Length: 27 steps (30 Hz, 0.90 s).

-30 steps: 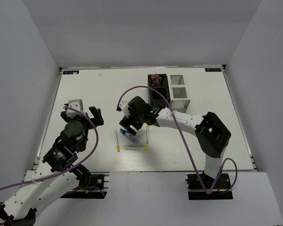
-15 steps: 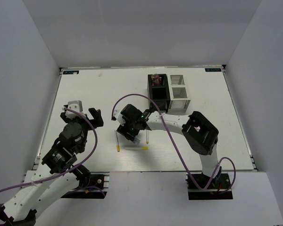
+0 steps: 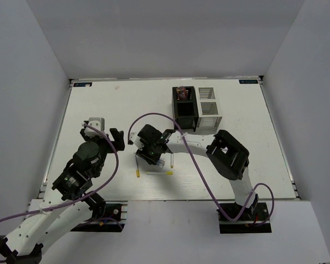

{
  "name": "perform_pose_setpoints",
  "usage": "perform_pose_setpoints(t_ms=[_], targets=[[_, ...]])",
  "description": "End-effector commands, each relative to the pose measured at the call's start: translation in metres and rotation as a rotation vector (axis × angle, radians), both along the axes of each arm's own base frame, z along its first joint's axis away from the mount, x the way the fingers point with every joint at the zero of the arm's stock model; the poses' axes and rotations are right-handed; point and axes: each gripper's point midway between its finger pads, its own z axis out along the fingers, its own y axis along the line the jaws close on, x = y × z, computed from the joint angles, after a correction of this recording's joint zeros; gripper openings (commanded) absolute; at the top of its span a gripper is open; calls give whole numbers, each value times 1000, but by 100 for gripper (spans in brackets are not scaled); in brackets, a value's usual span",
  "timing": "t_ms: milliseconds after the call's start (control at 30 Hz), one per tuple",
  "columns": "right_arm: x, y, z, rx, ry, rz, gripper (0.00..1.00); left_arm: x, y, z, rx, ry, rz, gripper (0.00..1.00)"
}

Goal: Sort the stationery into containers
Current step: Pick up the stationery from the center of the board, then place the stationery in the storage box.

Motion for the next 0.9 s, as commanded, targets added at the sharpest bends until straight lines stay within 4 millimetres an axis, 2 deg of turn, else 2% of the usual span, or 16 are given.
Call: perform_pose_setpoints(t_ms=[0,33,67,100,200,233,267,300,333,400,433,633,700,733,833,867], targets=[[9,-3,30,32,-35,-9,0,-2,-22,-5,0,4,-124,85],[21,-11,41,56,-58,-42,0,-2,-25,-3,-8,-4,-140,77],[27,-11,62,102,-87,-51,0,-3,-27,-3,-9,-3,-152,75],[34,-14,71,125,-100,-68,0,-4,-29,-3,-11,-1,-165,75],[64,-34,123,240,-158,-138,0,-2,-32,-3,-4,-2,-177,75],[65,-37,153,302,-191,-139,0,-1,-33,-5,2,6,-177,77],[79,-49,166,336,-213,-168,0,-1,-35,-8,5,14,-188,80],[81,-51,179,368,-224,-167,0,-2,-38,-8,4,15,-200,80],[81,-59,207,425,-266,-174,0,0,-39,-11,10,26,-200,82],[99,-75,222,466,-315,-219,0,1,-44,-17,29,47,-226,84],[102,-81,245,517,-367,-227,0,2,-45,-20,35,56,-226,85],[175,-147,264,578,-613,-357,0,5,-60,-41,79,148,-282,85],[191,-153,271,614,-692,-345,0,5,-64,-47,86,168,-295,85],[206,-171,267,605,-738,-367,0,5,-66,-50,91,179,-304,85],[233,-181,255,612,-735,-357,0,5,-68,-53,94,190,-313,85],[238,-181,261,629,-751,-353,0,5,-68,-53,94,190,-313,85]])
